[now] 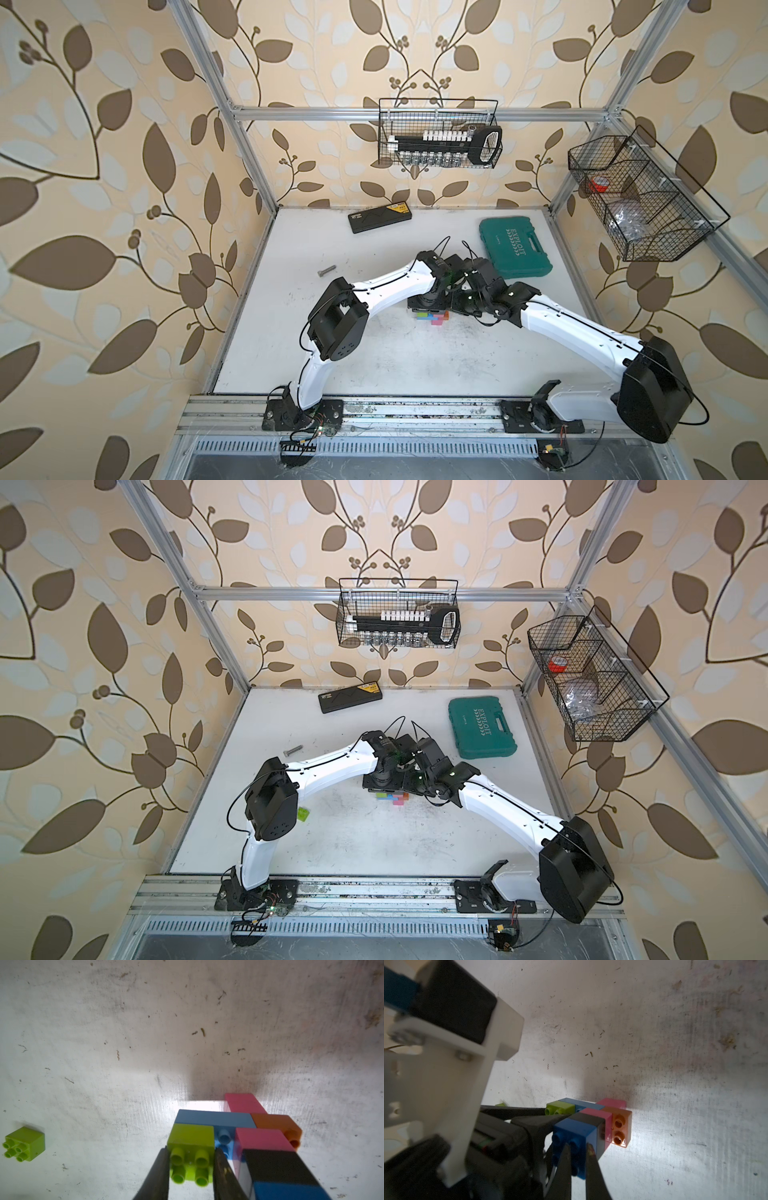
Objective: Assemble the number 4 with lego
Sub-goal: Assemble the lego brick with the lego brick.
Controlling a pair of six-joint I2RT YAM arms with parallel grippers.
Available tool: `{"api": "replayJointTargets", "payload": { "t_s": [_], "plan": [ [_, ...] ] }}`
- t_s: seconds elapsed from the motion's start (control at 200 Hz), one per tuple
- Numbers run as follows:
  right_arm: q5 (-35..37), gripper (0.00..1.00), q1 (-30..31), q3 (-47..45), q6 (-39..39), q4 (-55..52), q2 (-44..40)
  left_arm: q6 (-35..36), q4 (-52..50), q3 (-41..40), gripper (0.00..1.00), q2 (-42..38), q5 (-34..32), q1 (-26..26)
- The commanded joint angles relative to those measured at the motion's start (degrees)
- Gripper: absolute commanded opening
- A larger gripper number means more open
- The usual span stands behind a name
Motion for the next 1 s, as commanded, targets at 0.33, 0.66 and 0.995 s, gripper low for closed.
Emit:
{"api": "replayJointTargets", "payload": {
  "t_s": [0.33, 0.66, 0.995],
  "plan": [
    [1.44, 0.09, 1.05, -2.71, -0.24, -8.53, 2.04, 1.64, 2.90, 0.03, 0.47, -0.70, 1.02, -0.97],
    [1.43, 0.15, 1.23, -1.23, -1.10, -8.50, 2.35, 1.55, 3.89, -0.57, 0.55, -3.19, 0.71, -0.97],
    [0.54, 0.19, 1.45, 1.33, -2.87, -8.40, 3.96, 0.90, 4.16, -2.33, 0.61, -5.44, -0.23, -0.97]
  ]
}}
